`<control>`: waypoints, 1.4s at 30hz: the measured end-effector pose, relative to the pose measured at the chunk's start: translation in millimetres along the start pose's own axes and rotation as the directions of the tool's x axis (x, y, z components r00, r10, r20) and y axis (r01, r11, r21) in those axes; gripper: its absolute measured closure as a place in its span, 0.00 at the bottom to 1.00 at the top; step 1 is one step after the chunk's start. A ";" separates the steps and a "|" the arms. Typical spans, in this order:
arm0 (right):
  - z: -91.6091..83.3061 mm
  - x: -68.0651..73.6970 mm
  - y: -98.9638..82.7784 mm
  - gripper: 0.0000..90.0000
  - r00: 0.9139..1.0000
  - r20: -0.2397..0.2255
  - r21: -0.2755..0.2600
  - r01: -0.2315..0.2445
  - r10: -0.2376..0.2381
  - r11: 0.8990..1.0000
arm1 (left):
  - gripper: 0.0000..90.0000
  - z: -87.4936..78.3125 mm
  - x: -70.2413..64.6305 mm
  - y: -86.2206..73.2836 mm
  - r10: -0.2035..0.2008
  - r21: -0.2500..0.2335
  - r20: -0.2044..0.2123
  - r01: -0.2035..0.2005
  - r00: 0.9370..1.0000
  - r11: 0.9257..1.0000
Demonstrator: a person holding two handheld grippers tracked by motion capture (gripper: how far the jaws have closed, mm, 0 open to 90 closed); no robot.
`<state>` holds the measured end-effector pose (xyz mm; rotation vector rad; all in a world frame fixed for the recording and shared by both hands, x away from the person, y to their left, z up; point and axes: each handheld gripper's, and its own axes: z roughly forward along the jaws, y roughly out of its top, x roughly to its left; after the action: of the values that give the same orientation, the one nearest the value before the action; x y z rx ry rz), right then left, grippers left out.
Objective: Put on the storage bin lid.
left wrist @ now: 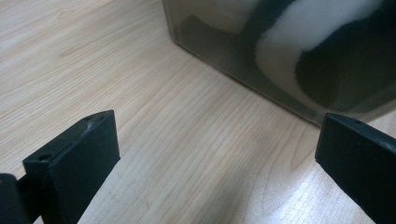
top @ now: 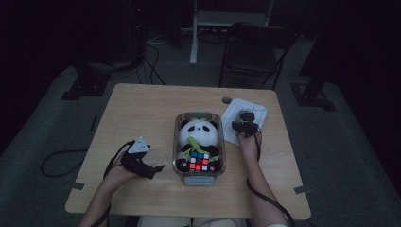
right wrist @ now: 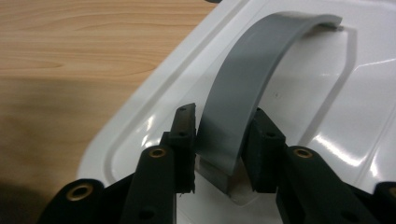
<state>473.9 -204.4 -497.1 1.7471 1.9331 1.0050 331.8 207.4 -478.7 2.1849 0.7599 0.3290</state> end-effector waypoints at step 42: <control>-44.8 -11.0 -41.0 0.27 0.994 0.055 0.011 0.093 -0.093 0.996 | 0.01 30.0 -2.1 24.6 0.008 -0.046 -0.019 -0.009 1.000 0.999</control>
<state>416.3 -226.6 -497.0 1.6553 1.9677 0.9078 354.0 175.6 -480.0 2.1452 0.7468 0.3687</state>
